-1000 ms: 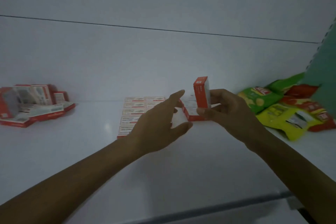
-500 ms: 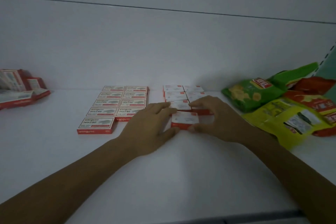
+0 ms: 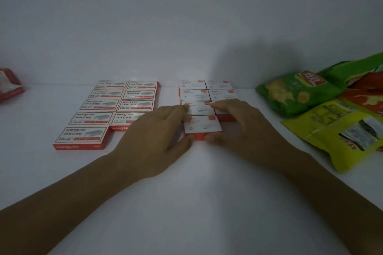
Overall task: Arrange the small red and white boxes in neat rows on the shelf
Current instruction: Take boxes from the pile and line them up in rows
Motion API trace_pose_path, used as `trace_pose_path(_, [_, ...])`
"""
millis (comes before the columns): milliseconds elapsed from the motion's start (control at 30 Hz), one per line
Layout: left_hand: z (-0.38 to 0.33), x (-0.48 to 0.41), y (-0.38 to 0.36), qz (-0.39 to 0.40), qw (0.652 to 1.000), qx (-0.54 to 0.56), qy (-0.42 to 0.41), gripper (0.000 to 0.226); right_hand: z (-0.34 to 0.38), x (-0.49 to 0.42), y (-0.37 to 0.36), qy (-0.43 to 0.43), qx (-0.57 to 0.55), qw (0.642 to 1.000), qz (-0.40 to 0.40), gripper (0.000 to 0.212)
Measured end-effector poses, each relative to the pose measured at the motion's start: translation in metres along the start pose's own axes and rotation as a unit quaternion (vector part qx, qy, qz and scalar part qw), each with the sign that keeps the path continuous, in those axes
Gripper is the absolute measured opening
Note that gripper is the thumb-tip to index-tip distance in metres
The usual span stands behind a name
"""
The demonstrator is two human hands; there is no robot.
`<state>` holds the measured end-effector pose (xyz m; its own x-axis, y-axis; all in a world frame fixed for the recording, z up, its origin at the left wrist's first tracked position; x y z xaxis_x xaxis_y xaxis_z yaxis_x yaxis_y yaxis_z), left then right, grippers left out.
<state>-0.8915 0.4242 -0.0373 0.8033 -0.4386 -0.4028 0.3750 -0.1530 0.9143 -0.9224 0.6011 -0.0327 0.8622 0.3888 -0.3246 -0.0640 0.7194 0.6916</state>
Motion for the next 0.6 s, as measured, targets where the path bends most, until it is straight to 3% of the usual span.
trace_pose_path(233, [0.003, 0.0, -0.001, 0.012, 1.0, 0.01, 0.018, 0.055, 0.003, 0.002, -0.001, -0.007, -0.016, 1.0, -0.008, 0.077])
trace_pose_path(400, [0.001, 0.0, 0.002, 0.026, 0.999, -0.017, 0.021, 0.048, 0.01, 0.002, 0.005, -0.053, -0.044, 0.997, 0.018, 0.076])
trace_pose_path(600, [0.002, 0.006, 0.02, 0.004, 0.998, -0.056, -0.013, 0.078, 0.048, 0.005, 0.014, -0.011, -0.027, 1.0, 0.01, 0.067])
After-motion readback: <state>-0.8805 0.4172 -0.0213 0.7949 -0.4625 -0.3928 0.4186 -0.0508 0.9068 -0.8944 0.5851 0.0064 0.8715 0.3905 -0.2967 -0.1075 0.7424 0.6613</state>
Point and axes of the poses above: each hand's wrist, its own x-axis away from the middle knuckle, its own y-axis out of the back of the hand, z = x × y, the point moved 4 cm from there along -x, towards the middle knuckle, and after that the axes turned 15 degrees about -x, right-handed, at the moved point
